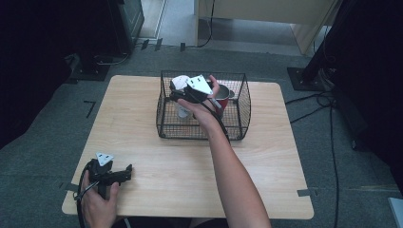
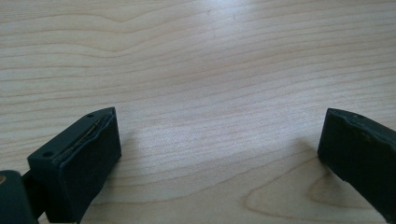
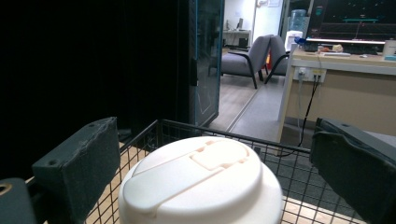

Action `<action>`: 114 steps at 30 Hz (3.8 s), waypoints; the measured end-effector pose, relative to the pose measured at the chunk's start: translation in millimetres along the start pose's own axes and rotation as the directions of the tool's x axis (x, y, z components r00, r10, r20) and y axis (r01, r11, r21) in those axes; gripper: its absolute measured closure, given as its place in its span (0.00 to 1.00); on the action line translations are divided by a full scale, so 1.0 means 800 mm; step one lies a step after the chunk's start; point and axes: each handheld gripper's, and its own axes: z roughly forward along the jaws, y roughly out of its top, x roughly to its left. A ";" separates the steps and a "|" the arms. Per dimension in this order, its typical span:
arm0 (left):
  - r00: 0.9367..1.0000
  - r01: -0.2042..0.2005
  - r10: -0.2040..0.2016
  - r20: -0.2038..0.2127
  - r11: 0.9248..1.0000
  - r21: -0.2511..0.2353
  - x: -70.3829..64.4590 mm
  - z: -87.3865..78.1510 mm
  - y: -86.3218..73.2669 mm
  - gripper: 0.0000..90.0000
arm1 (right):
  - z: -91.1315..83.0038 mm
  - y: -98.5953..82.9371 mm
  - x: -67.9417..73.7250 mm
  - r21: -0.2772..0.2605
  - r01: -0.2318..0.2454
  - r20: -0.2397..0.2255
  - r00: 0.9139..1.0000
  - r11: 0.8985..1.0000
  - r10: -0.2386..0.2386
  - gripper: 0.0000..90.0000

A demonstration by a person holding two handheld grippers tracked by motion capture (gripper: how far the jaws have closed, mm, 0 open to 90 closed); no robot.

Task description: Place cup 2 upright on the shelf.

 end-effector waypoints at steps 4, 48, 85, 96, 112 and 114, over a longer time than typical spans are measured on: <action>1.000 0.000 0.000 0.000 1.000 0.000 0.000 0.000 0.000 0.00 | -0.013 0.004 -0.003 -0.004 0.009 0.014 1.000 1.000 -0.009 0.02; 1.000 -0.005 0.005 0.003 1.000 -0.001 -0.002 0.001 0.001 0.00 | -0.200 -0.058 -0.036 0.024 0.058 -0.010 0.998 0.998 -0.057 0.03; 1.000 -0.008 0.008 0.003 1.000 0.001 -0.001 0.000 0.001 0.00 | -0.346 -0.164 -0.180 0.199 -0.067 0.256 0.967 0.978 0.014 0.03; 1.000 -0.007 0.007 0.002 1.000 0.001 -0.002 0.001 0.001 0.00 | -0.380 -0.175 -0.215 0.298 -0.122 0.313 0.949 0.947 0.023 0.02; 1.000 -0.007 0.007 0.002 1.000 0.001 -0.002 0.001 0.001 0.00 | -0.393 -0.180 -0.234 0.524 -0.127 0.329 0.942 0.843 -0.063 0.03; 1.000 -0.007 0.007 0.002 1.000 0.001 -0.002 0.001 0.001 0.00 | -0.393 -0.182 -0.236 0.556 -0.129 0.332 0.940 0.821 -0.078 0.03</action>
